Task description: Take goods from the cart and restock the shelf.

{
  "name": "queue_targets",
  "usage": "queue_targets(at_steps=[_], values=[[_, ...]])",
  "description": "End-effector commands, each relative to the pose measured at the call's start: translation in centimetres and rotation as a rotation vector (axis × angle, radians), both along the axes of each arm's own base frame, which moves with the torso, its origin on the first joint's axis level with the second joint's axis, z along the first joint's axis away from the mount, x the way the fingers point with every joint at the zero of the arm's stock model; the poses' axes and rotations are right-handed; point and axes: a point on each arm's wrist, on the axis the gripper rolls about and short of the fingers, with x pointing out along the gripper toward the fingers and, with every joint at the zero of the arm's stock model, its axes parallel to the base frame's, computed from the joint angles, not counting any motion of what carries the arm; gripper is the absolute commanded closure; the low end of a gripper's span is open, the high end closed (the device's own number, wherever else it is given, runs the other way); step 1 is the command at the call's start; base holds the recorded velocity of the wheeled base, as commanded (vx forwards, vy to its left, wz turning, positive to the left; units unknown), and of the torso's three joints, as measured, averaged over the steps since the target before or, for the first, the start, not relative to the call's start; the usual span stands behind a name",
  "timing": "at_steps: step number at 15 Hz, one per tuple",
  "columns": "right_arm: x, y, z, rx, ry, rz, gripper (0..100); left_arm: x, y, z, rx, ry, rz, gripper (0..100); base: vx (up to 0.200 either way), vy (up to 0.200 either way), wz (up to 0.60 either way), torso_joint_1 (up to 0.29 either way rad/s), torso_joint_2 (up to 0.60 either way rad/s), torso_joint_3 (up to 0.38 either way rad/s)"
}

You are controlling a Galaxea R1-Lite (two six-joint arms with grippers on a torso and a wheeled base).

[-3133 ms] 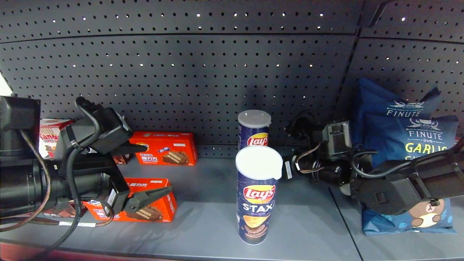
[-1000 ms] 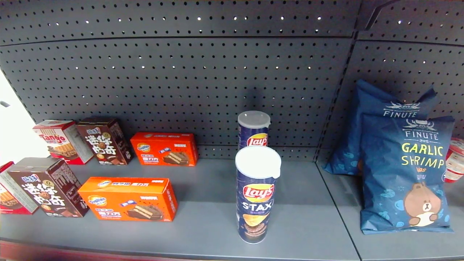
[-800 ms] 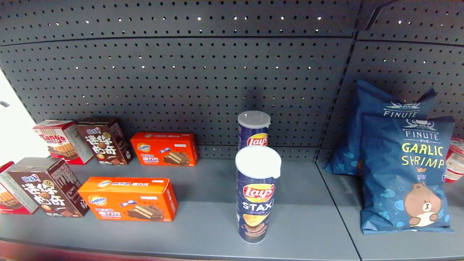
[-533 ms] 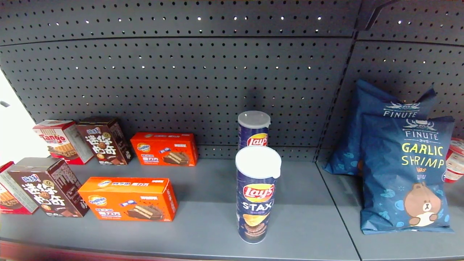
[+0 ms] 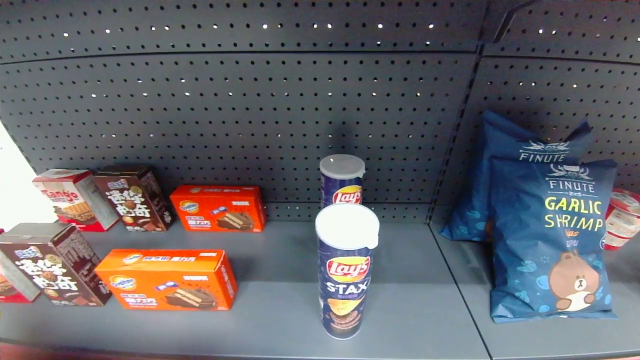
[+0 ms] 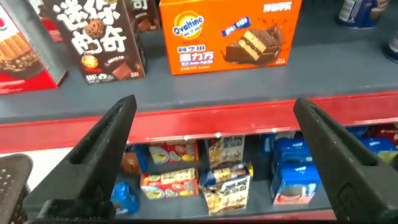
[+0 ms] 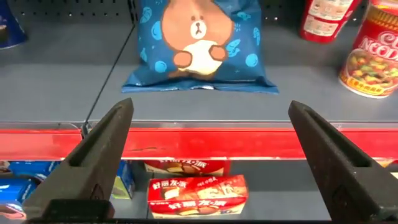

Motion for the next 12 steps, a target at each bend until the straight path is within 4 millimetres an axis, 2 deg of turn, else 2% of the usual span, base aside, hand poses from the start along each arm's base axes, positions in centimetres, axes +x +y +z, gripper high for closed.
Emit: queue_targets(at_steps=[1,12], values=[[0.06,-0.01,0.01,-0.003,0.006,0.001,0,-0.04,0.00,-0.02,-0.003,-0.006,0.004,0,0.000,0.000,0.00,0.000,0.00,0.000],[0.07,-0.01,0.00,-0.004,0.009,0.001,0,-0.04,0.00,-0.02,-0.005,-0.005,0.004,0,0.000,0.000,0.00,0.000,0.00,0.000]])
